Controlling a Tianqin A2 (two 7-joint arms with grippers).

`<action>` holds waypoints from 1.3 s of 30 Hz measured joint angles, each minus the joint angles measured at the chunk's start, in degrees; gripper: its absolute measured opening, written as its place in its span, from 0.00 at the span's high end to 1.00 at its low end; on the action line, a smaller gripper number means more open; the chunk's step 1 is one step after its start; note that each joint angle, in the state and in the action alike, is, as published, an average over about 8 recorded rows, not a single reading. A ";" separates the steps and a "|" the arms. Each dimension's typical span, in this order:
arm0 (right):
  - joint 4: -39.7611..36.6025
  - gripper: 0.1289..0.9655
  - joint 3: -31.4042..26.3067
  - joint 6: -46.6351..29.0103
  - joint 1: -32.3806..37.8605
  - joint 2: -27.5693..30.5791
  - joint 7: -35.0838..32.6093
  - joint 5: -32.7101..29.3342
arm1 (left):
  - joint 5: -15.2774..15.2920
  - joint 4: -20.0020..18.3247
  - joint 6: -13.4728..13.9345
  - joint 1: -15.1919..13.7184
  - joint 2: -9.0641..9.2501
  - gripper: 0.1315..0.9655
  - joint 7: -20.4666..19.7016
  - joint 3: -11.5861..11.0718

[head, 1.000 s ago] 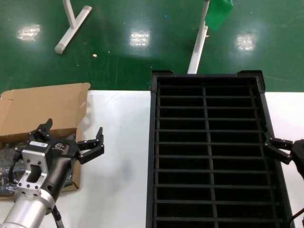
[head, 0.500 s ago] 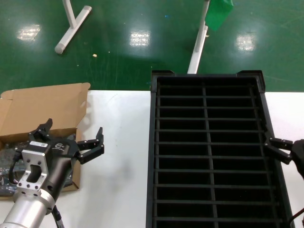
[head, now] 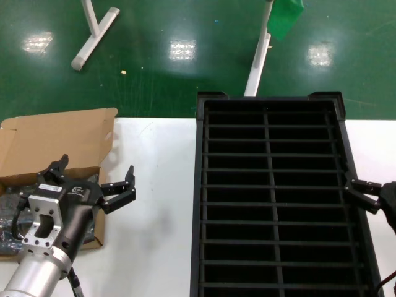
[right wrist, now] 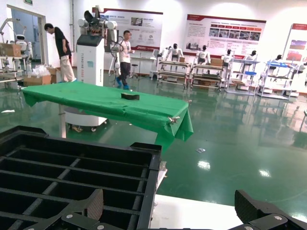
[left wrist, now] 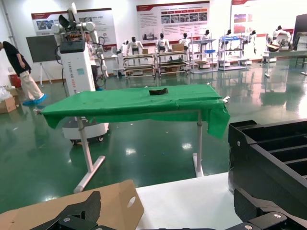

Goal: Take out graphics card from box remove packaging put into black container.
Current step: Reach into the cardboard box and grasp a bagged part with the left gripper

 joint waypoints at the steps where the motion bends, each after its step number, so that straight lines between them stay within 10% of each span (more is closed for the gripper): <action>1: 0.00 0.00 0.00 0.00 0.00 0.00 0.00 0.00 | 0.00 0.00 0.00 0.00 0.00 0.00 0.00 0.00; 15: 0.00 0.00 0.00 0.00 0.00 0.00 0.00 0.00 | -0.03 0.03 0.32 0.09 0.10 0.00 0.19 -0.23; 24: 0.00 0.00 0.00 0.00 0.00 0.00 0.00 0.00 | -0.92 1.18 5.72 1.27 2.41 0.00 5.07 -3.91; 39: 0.00 0.00 0.00 0.00 0.00 0.00 0.00 0.00 | -2.11 2.55 19.05 3.68 3.37 0.00 32.92 -14.58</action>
